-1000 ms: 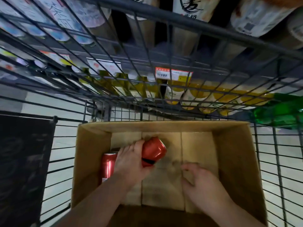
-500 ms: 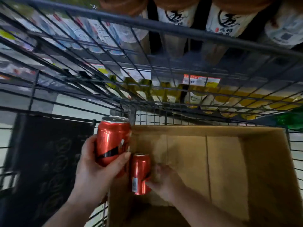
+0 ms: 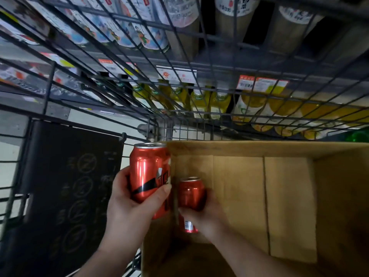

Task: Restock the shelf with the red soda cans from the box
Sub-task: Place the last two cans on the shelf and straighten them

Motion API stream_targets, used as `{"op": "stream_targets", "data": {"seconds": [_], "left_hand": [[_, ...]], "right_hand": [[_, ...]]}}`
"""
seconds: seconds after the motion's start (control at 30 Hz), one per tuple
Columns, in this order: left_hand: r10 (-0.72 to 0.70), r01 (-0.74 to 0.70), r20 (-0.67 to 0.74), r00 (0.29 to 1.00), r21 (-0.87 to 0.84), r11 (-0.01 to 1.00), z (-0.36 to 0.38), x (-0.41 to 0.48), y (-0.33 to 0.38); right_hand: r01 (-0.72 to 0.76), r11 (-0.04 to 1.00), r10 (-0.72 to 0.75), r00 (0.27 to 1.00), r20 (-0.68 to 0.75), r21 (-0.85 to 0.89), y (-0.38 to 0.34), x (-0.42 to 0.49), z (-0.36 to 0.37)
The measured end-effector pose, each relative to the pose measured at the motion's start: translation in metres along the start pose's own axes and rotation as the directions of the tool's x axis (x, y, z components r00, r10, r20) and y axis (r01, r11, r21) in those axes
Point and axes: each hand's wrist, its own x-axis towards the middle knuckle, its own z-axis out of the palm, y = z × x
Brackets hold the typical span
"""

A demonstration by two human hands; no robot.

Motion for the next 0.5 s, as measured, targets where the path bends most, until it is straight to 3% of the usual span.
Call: {"op": "stream_targets", "data": {"seconds": [0.17, 0.37, 0.5], "left_hand": [[-0.008, 0.011, 0.047, 0.999, -0.047, 0.999, 0.0, -0.018, 0.016], [0.091, -0.085, 0.089, 0.992, -0.073, 0.994, 0.002, -0.073, 0.07], [0.221, -0.21, 0.122, 0.968, -0.096, 0.973, 0.001, -0.117, 0.12]], "right_hand": [[0.017, 0.986, -0.017, 1.0, -0.003, 0.168, -0.015, -0.04, -0.05], [0.182, 0.976, -0.17, 0.98, -0.104, 0.119, -0.057, -0.133, -0.114], [0.311, 0.944, -0.276, 0.928, -0.25, 0.113, -0.084, -0.213, -0.156]]}}
